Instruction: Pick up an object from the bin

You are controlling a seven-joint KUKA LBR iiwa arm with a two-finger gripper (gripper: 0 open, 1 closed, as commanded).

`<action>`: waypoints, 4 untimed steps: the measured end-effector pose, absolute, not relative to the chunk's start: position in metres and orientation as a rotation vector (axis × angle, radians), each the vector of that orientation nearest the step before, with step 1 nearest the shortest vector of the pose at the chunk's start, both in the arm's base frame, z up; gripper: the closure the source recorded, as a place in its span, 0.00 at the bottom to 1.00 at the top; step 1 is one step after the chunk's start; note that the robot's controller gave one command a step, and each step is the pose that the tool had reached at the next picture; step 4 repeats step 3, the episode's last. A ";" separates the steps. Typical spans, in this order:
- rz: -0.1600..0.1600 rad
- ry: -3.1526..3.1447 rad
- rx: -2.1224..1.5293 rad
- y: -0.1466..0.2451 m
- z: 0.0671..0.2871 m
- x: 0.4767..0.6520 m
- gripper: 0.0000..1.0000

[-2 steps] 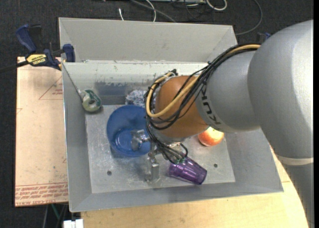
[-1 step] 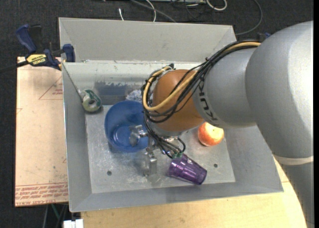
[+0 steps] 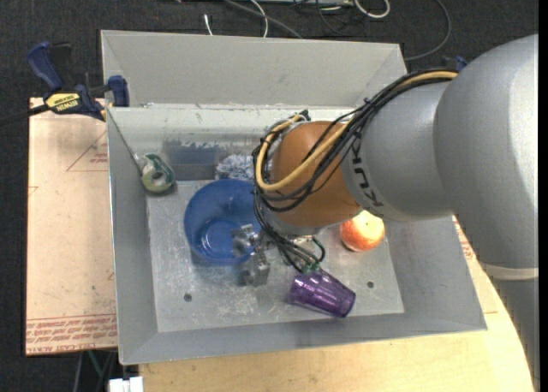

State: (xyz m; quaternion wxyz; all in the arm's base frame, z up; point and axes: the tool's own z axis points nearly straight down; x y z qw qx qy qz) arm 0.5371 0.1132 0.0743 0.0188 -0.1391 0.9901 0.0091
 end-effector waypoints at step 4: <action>0.029 3.067 -0.488 0.122 0.284 0.562 1.00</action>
Offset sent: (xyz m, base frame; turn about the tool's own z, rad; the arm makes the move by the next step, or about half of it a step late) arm 0.0076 0.0009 0.0933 -0.0443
